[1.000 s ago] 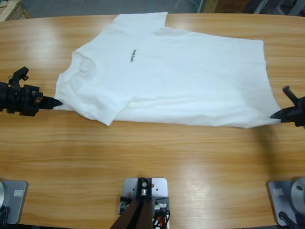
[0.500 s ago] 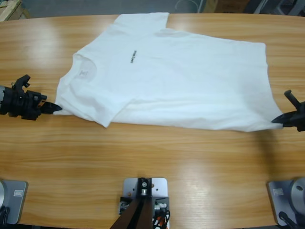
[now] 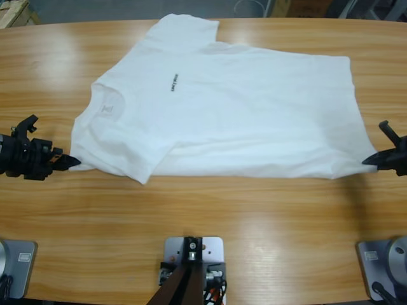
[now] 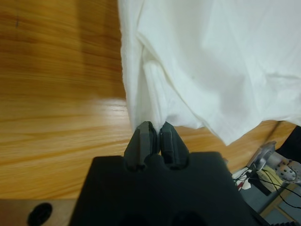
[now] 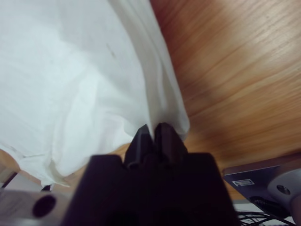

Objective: Fold clothes

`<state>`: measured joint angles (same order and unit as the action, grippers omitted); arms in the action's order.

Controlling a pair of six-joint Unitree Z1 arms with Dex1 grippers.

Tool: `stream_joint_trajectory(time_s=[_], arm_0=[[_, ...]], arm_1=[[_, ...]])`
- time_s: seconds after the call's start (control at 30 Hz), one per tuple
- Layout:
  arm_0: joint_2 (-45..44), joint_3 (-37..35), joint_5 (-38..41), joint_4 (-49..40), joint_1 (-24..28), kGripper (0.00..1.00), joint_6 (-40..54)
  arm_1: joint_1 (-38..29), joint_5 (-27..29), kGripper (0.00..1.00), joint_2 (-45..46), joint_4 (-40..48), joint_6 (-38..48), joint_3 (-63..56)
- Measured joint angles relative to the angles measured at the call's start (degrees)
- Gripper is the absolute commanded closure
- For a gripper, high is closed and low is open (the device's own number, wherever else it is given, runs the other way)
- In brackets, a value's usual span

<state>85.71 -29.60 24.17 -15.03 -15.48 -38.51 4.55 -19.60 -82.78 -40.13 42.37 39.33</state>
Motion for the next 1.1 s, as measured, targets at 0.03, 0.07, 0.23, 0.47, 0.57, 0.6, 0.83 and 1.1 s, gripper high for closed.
stream_joint_trajectory(time_s=[0.03, 0.07, 0.23, 0.47, 0.57, 0.6, 0.83, 1.1], arm_0=[[-0.01, 0.00, -0.33, 0.00, -0.21, 1.000, -0.20], [-0.01, 0.01, -0.65, 0.00, -0.37, 1.000, -0.34], [0.02, 0.03, -1.86, 0.00, -0.55, 0.174, -0.47], [-0.66, 0.03, -3.51, 0.00, -0.57, 0.087, -0.66], [-4.83, 0.10, -5.22, 0.00, -0.60, 0.091, -0.66], [-6.63, 0.22, -5.59, 0.00, -0.61, 0.092, -0.66], [-20.15, 1.07, -7.79, 0.03, -0.69, 0.096, -0.52], [-18.40, 0.84, -5.59, 4.20, -9.46, 0.096, 5.46]], arm_1=[[-0.03, 0.00, 1.000, 0.00, 0.00, 0.00, 0.00], [-0.08, 0.00, 1.000, 0.00, 0.00, 0.00, 0.00], [-0.13, 0.00, 0.000, 0.00, 0.00, 0.00, -0.01], [-0.13, 0.46, 0.000, 0.56, 0.00, 0.59, -0.01], [-0.42, 1.23, 0.000, 3.29, 0.00, 1.23, -0.27], [-0.74, 1.53, 0.000, 4.43, 0.00, 1.42, -0.36], [-2.82, 4.02, 0.000, 15.39, 0.00, 2.87, -1.01], [-10.86, 4.02, 0.000, 19.55, 1.65, 2.28, -1.20]])
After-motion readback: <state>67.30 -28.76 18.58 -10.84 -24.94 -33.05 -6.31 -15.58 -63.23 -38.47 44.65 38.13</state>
